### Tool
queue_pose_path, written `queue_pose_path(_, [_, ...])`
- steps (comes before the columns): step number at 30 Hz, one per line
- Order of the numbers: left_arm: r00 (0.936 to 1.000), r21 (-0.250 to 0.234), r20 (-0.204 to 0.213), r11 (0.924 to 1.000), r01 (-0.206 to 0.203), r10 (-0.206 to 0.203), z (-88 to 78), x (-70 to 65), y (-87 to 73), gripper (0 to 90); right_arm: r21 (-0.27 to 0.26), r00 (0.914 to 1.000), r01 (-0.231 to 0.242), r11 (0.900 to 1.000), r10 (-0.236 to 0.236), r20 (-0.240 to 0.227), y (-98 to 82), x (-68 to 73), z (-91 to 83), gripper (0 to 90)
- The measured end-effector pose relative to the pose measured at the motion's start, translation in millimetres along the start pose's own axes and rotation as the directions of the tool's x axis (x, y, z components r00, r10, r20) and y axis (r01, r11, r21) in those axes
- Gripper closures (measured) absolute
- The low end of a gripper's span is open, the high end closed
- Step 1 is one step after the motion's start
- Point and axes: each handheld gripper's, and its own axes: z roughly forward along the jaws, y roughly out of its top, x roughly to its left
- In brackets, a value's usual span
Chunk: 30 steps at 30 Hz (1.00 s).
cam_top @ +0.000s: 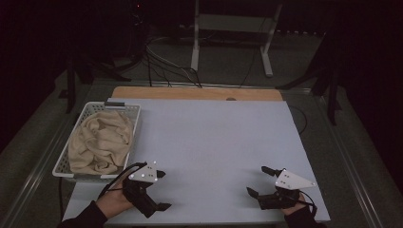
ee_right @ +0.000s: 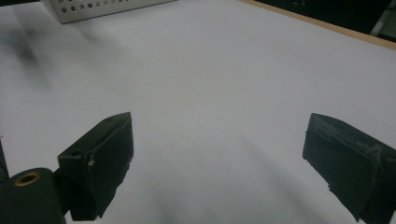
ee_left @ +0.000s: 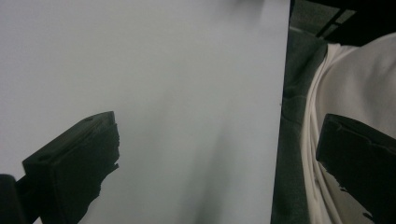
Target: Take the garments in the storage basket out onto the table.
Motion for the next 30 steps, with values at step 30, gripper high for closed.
queue_pose_path(30, [0.9963,-0.007,-0.083,0.9997,0.024,-0.025,-71.8,24.3,30.8,0.4,-0.022,0.9999,-0.007,1.000,0.007,0.014,2.2,-0.5,-1.4,8.9])
